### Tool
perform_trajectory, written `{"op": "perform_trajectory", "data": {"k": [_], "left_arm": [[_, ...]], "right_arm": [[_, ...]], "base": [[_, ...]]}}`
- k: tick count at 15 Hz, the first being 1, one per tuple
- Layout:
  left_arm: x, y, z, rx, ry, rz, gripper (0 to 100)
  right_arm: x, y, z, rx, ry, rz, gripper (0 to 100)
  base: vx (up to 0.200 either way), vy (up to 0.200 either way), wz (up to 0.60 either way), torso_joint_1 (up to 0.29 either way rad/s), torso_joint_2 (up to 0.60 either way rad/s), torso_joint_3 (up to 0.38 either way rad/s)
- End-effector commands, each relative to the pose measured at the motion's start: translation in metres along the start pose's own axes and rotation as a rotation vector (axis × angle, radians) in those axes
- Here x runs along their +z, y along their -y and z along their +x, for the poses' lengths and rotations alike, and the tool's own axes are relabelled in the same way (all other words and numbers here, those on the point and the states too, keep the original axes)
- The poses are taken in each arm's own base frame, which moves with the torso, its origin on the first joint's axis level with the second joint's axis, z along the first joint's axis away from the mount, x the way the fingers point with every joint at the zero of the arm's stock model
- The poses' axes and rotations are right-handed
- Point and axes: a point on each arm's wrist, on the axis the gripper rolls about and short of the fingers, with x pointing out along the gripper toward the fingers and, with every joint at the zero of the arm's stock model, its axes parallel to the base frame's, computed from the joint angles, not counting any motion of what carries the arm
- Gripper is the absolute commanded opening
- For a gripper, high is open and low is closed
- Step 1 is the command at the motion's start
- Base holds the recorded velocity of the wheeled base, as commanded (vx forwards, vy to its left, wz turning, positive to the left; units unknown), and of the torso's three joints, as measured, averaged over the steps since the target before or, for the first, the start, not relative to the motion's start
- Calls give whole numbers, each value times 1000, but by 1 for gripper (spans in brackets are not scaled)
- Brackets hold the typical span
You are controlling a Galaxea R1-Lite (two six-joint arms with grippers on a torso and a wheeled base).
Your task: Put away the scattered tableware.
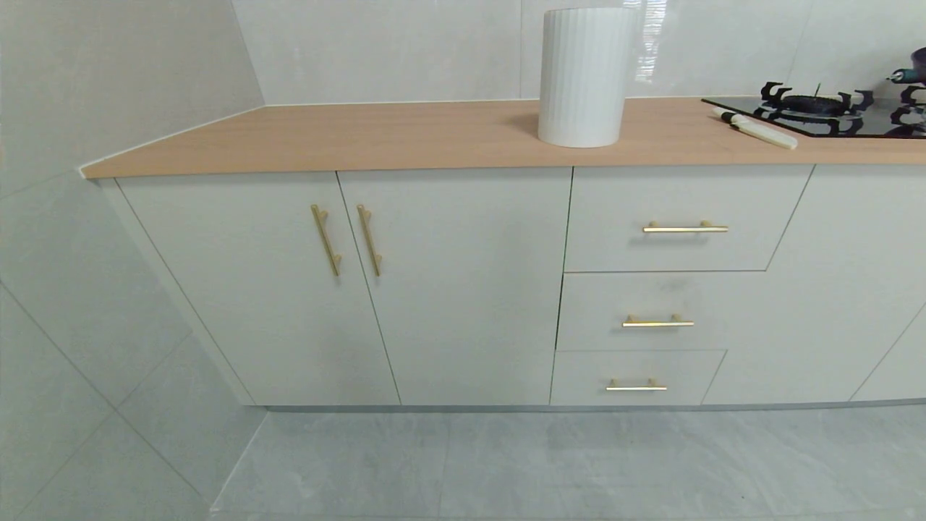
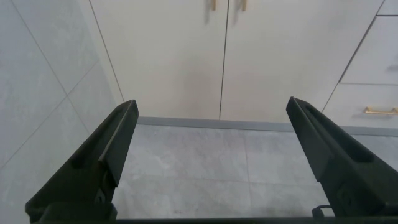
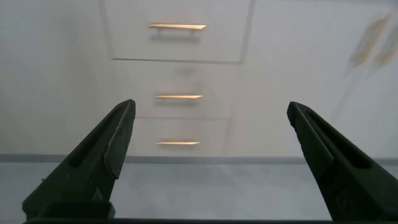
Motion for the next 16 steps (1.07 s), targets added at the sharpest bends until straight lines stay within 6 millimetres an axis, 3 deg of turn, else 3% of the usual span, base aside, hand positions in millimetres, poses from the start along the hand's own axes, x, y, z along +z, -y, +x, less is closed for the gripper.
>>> {"op": "perform_trajectory", "data": {"k": [1, 16], "left_arm": [[0, 0, 0, 1, 0, 0, 100], [0, 0, 0, -4, 0, 9, 100]], "right_arm": [[-25, 0, 1, 20, -48, 18, 100], [-27, 1, 1, -8, -67, 48, 100]], "base": [[0, 0, 0, 0, 0, 0], [0, 0, 0, 0, 0, 0]]}}
